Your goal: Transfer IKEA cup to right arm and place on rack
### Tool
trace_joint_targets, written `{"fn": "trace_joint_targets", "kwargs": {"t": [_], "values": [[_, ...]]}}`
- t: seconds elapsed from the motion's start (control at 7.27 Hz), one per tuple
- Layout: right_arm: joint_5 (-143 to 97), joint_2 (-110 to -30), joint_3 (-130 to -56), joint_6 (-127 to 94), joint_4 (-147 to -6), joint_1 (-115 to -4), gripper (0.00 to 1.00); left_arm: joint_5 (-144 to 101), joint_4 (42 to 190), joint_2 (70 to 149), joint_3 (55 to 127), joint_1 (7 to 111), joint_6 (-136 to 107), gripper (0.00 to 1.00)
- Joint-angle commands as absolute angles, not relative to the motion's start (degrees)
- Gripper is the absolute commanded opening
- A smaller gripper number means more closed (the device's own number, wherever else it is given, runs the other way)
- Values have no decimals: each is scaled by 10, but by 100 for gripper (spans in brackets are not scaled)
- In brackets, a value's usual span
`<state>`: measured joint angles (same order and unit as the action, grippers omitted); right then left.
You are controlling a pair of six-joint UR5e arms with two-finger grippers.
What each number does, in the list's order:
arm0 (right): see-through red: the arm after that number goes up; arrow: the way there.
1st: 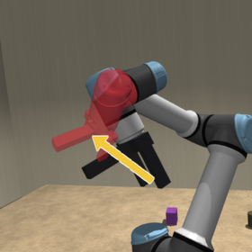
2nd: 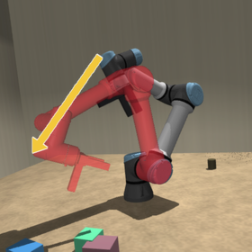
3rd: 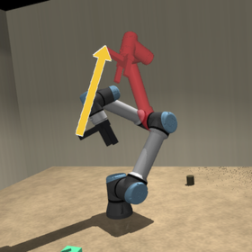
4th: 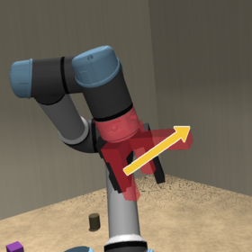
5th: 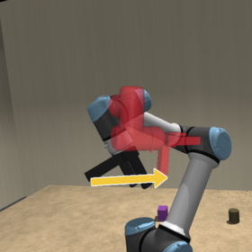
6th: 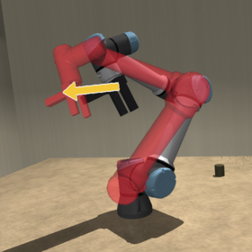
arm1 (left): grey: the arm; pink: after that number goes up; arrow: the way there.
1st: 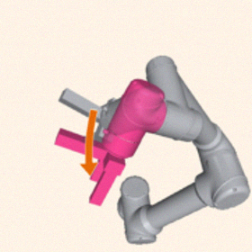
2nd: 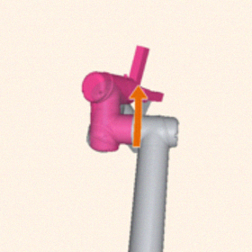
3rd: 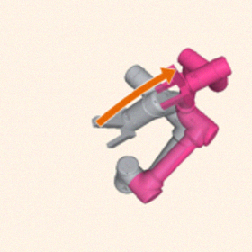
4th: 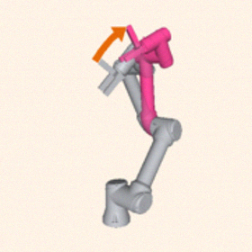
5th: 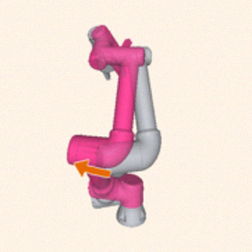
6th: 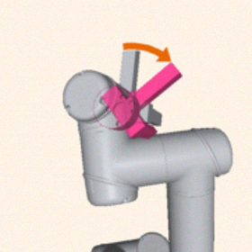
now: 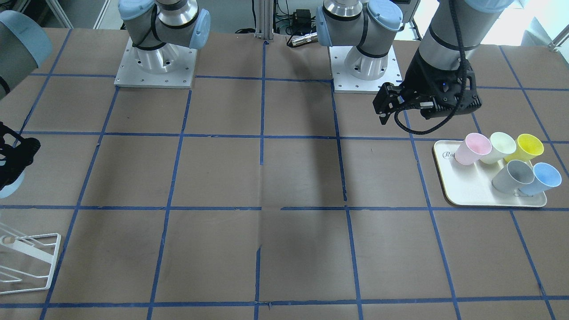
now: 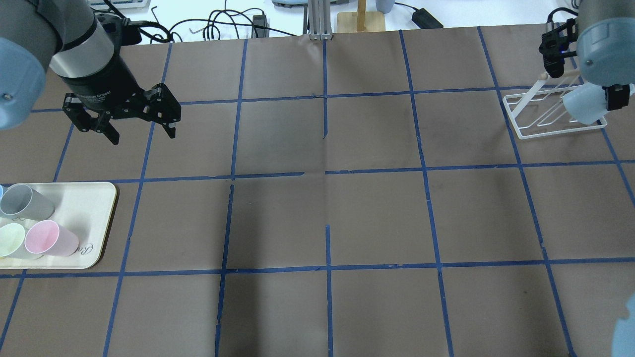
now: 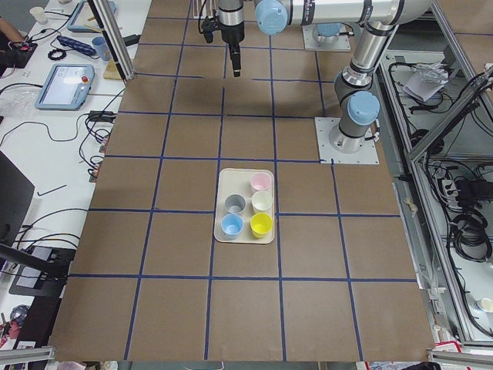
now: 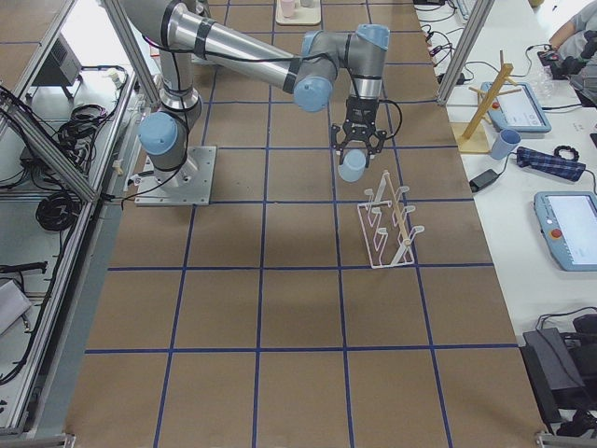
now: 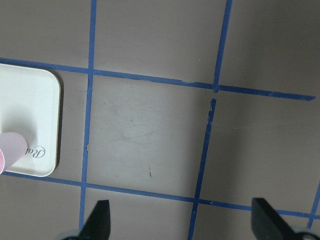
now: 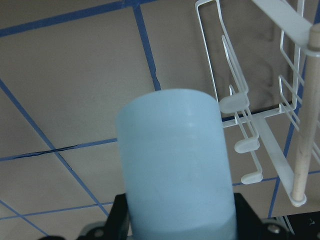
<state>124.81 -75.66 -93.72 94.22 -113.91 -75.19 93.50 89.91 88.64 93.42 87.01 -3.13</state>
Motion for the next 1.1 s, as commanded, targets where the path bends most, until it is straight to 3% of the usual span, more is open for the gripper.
{"fn": "trace_joint_targets", "kwargs": {"t": [0.0,0.96], "values": [[1296,-752,-986,946,-1223,-753,15,908,889,875,958,884,-24,100],[1296,-723,-983,940,-1294,-766,14,904,875,882,959,858,35,100]]}}
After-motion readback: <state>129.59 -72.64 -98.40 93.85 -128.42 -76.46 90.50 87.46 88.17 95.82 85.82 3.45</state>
